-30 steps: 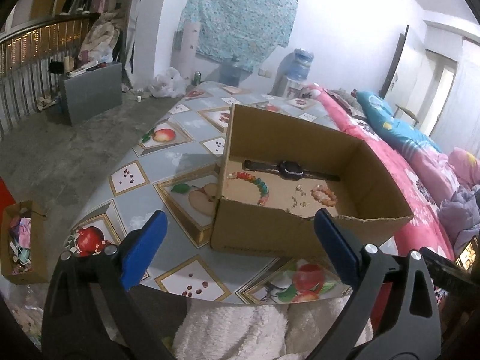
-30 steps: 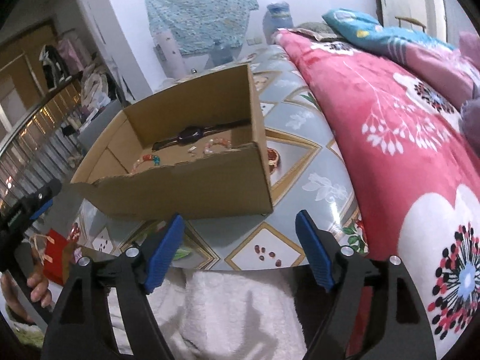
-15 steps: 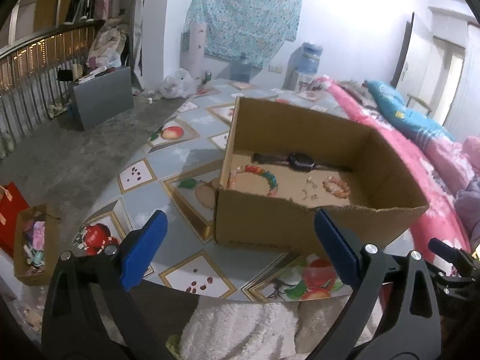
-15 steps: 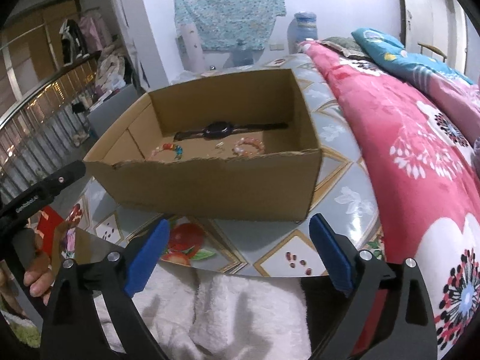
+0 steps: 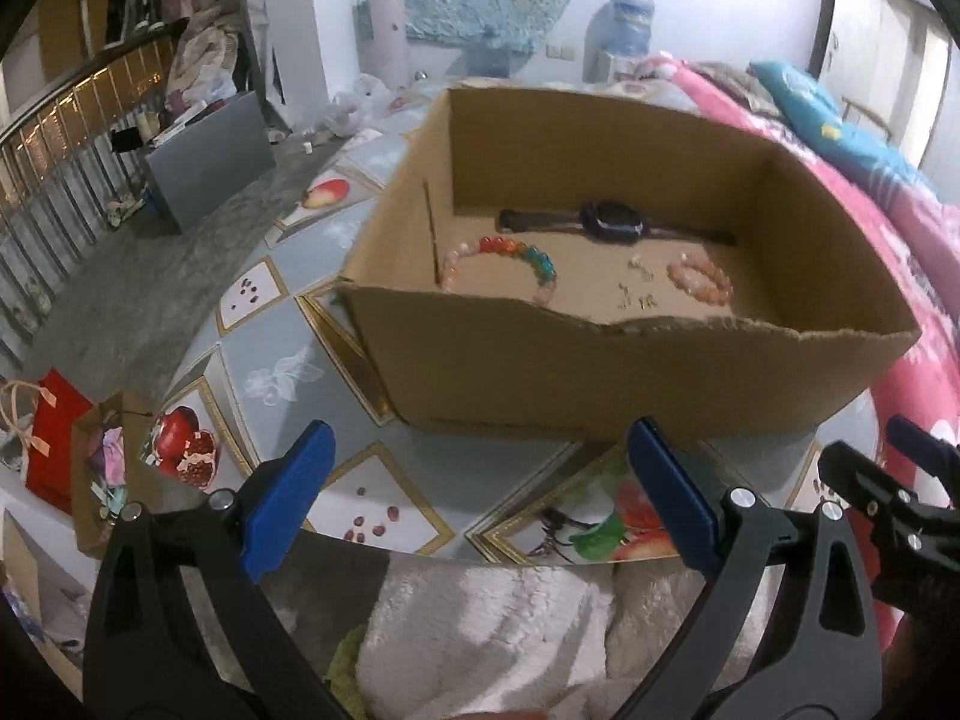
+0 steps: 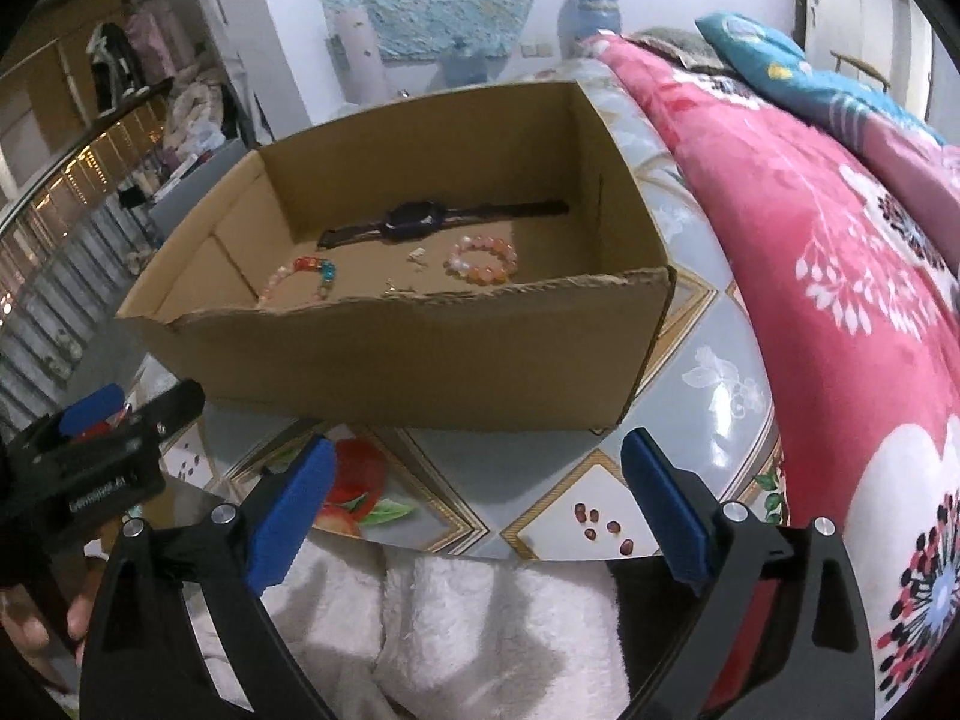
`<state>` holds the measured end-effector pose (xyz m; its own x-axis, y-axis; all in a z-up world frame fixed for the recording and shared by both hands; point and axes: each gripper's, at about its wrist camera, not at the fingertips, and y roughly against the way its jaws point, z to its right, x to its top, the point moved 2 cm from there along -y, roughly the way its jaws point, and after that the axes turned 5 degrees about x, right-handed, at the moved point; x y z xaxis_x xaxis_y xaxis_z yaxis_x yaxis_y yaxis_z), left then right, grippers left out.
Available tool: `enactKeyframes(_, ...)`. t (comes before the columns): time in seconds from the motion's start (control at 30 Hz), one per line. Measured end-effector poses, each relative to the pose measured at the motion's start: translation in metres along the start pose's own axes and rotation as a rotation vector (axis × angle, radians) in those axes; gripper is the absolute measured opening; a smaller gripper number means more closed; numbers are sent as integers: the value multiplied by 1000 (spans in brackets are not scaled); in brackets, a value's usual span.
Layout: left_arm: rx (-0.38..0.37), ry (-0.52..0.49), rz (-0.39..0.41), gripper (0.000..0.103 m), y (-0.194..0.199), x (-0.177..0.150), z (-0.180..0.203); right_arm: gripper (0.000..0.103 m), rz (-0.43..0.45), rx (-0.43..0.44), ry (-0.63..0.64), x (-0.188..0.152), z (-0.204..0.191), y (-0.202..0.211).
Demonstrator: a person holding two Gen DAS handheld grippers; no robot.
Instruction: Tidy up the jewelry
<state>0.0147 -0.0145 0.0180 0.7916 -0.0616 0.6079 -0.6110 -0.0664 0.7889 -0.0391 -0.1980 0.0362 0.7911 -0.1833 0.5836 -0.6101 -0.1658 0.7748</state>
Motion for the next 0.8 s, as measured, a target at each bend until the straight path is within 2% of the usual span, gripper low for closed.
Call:
enactKeyframes(0.27, 3, -1, -36, 95, -6, 4, 7, 93, -3, 9, 1, 11, -5, -5)
enactKeyframes(0.8, -16, -33, -34, 95, -3, 5, 18, 93, -13, -5, -5, 17, -8, -11)
